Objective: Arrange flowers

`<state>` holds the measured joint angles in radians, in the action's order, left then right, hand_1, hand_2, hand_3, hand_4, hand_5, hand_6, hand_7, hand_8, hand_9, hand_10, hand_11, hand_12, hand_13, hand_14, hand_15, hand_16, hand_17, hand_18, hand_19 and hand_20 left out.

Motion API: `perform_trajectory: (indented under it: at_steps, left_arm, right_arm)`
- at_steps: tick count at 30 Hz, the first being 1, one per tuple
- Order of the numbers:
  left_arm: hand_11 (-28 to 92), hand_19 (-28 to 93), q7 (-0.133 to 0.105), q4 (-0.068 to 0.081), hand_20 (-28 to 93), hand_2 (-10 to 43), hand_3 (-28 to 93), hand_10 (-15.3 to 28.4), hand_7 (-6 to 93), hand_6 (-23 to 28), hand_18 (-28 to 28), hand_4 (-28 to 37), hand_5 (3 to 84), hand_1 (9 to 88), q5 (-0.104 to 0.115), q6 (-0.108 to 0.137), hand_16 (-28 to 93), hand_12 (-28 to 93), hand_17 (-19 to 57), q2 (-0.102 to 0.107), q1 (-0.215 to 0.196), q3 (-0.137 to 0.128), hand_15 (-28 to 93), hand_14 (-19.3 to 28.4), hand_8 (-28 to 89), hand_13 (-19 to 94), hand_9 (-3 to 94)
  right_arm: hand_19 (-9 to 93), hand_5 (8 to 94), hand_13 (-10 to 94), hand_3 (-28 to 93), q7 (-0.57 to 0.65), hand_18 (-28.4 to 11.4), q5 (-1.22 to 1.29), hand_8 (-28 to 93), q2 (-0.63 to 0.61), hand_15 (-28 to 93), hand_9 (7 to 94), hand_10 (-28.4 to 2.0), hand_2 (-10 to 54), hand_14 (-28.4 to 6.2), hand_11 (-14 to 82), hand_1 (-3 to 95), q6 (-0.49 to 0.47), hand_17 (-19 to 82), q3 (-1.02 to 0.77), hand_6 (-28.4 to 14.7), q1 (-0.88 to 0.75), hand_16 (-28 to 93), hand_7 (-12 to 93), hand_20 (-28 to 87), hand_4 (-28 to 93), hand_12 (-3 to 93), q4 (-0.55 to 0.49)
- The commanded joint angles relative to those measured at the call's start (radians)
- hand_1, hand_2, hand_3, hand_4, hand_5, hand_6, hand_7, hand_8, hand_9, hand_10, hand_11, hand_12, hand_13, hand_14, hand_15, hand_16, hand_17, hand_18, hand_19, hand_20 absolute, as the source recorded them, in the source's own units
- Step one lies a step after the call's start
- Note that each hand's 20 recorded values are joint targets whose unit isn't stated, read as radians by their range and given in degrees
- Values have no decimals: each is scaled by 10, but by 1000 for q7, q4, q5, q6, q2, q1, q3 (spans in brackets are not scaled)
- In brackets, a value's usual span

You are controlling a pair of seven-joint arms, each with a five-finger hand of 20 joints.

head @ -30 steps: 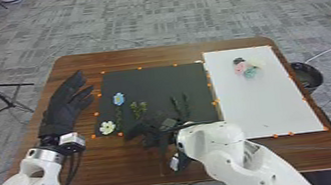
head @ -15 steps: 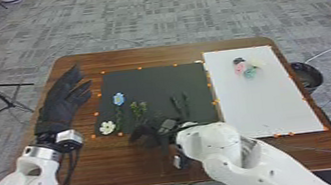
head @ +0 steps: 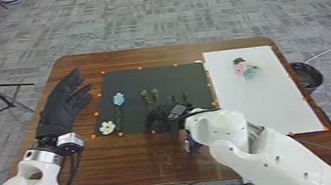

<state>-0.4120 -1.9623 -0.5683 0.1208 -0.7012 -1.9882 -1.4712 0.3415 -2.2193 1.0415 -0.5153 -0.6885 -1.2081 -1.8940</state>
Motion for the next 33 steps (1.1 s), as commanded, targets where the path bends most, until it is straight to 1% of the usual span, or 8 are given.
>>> perform_trajectory:
  at_steps: [1,11,14,17,22,24,31,33]
  left_arm:
    - [135,355,6,-5,124,-41,656,95,164,16,188,-252,231,278,-6,6,62,192,-111,-11,7,6,240,129,-79,158,174]
    - [133,355,6,-12,124,-41,657,95,163,16,188,-252,231,278,-6,10,63,192,-111,-11,-1,4,240,129,-79,158,174]
    - [133,355,6,-16,124,-41,657,95,164,17,188,-251,232,277,-6,13,63,193,-111,-14,-14,-4,240,129,-79,158,174]
    - [133,355,9,-17,125,-41,656,96,164,17,188,-251,232,278,-6,12,62,193,-111,-16,-16,-5,240,129,-80,158,174]
    - [133,356,6,-9,124,-42,657,96,163,17,188,-252,232,278,-6,6,63,192,-111,-5,14,14,238,129,-79,157,174]
    - [133,356,7,-6,124,-42,659,96,163,17,188,-253,232,278,-6,3,64,193,-111,0,24,19,237,129,-79,157,174]
    - [134,355,6,-10,124,-41,658,96,161,17,188,-252,232,278,-6,4,64,193,-110,3,17,18,239,129,-78,158,174]
    - [134,355,5,-9,124,-42,658,96,161,17,188,-253,232,278,-6,4,64,193,-111,5,19,20,238,128,-78,158,174]
  right_arm:
    - [932,426,884,923,-74,-227,25,-116,-54,894,874,-98,174,-46,664,199,-29,510,5,-4,9,320,120,578,-34,307,-22]
    - [932,429,883,921,-98,-227,33,-117,-102,894,872,-99,172,-48,665,200,-20,508,20,0,3,319,123,576,-36,307,-42]
    - [932,432,884,921,-105,-227,38,-118,-101,894,873,-99,172,-48,665,200,-9,508,7,-1,-9,317,124,575,-36,305,-53]
    - [932,432,884,920,-110,-227,55,-118,-84,895,873,-99,173,-48,666,199,34,508,-17,-1,-19,317,124,575,-38,304,-71]
    - [932,411,866,900,-102,-230,56,-113,-77,895,853,-104,169,-51,665,193,159,489,-58,-7,-12,322,116,574,-56,310,-92]
    - [932,410,863,901,-91,-231,63,-111,-77,896,850,-106,167,-52,665,192,201,485,-66,-7,4,323,114,572,-58,310,-84]
    - [932,415,863,921,-60,-229,40,-109,-68,898,850,-107,166,-54,667,199,209,484,-43,-3,75,318,114,570,-49,309,-23]
    - [932,418,863,921,-53,-230,28,-109,-64,899,850,-107,167,-54,668,199,191,484,-25,-2,89,317,114,571,-49,308,1]
